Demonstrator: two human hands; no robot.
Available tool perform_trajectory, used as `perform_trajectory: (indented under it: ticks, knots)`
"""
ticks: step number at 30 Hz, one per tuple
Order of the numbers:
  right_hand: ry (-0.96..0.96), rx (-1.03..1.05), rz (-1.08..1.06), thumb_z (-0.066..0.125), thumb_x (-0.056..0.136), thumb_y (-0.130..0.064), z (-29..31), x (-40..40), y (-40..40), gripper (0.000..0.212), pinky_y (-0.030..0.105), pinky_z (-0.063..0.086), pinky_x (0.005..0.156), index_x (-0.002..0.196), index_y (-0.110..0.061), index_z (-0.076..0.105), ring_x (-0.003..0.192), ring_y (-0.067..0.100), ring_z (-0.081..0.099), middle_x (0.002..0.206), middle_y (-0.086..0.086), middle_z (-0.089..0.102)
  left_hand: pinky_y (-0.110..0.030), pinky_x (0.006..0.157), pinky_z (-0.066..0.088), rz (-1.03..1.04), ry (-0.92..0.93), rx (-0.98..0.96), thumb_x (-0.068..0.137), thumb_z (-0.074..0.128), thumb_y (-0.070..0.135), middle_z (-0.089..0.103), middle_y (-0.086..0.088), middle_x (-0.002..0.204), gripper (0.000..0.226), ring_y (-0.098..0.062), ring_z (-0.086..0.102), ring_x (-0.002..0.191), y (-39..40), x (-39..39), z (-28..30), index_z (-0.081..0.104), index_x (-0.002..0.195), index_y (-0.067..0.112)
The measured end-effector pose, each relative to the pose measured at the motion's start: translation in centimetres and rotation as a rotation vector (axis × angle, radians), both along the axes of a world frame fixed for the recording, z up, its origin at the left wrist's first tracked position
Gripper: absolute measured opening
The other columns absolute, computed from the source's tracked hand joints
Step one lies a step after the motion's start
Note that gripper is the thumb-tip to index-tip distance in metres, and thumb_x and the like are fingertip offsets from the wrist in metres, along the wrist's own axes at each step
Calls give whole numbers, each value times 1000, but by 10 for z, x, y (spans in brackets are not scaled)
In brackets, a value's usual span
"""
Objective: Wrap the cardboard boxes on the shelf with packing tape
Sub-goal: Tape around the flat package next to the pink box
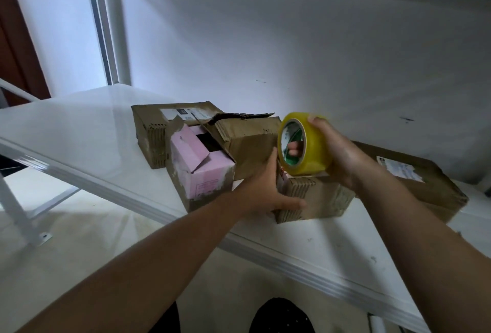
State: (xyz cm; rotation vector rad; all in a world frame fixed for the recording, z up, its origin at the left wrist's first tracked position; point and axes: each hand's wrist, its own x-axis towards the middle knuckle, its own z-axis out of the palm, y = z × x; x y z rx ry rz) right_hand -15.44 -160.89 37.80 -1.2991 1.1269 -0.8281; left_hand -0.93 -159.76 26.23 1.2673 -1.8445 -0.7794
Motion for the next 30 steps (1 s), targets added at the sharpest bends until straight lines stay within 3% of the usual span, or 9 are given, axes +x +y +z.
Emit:
perform_trajectory:
  ticks: [2,5,7,10,15,18,24,26,30]
  knots:
    - [47,-44,2,43,91,-57,-3,1,-1,61,27,55,58,111,-3,64,68,19,70,81,10,73,-45,116,24,24,-41,-36,57,80,61,13,-2,159,135,-19,16,146,-4,-8,2,-7,151,15]
    - [50,-85,-60,45,87,-63,-8,-4,-1,50,34,56,72,95,-18,64,77,22,70,81,9,73,-46,117,22,50,-6,41,68,79,52,5,-2,160,131,-20,10,147,-9,-13,-4,-15,150,16]
    - [54,-91,-62,47,86,-63,-6,-7,0,47,36,55,76,97,-21,63,75,21,70,78,8,72,-46,117,20,58,-21,105,71,78,51,0,-2,161,130,-20,6,147,-13,-14,-6,-21,149,18]
    - [122,-45,24,46,88,-61,8,-11,4,50,31,54,65,103,-16,63,58,17,67,65,5,69,-48,117,19,98,-78,104,71,75,55,0,-1,160,128,-21,5,147,-16,-16,-4,-21,149,20]
    - [292,17,54,53,83,-64,19,-25,12,54,37,56,76,109,-18,64,82,28,69,94,12,72,-49,115,22,114,-78,125,72,77,48,7,-3,159,124,-26,13,145,-17,-16,-1,-17,149,19]
    - [308,52,42,55,81,-65,17,-36,17,55,36,58,68,106,-18,68,78,27,72,92,12,74,-50,115,20,142,-142,132,73,76,47,7,-5,159,123,-28,12,145,-17,-20,4,-17,149,17]
    - [351,75,79,53,82,-64,19,-35,25,56,37,57,73,108,-16,67,81,29,70,96,14,73,-50,115,19,135,-193,133,74,75,48,6,-5,159,123,-27,11,145,-10,-19,8,-17,149,17]
    - [360,104,100,52,85,-62,20,-35,27,55,36,57,70,106,-14,66,77,29,70,91,15,73,-49,115,18,145,-211,148,75,74,49,5,-6,159,122,-27,11,145,-9,-20,10,-18,149,17]
    - [374,154,156,50,91,-52,2,-43,40,35,25,53,46,94,-18,58,52,19,69,60,5,71,-48,116,16,139,-195,234,79,72,42,3,-12,158,121,-30,8,144,-13,-19,13,-24,147,15]
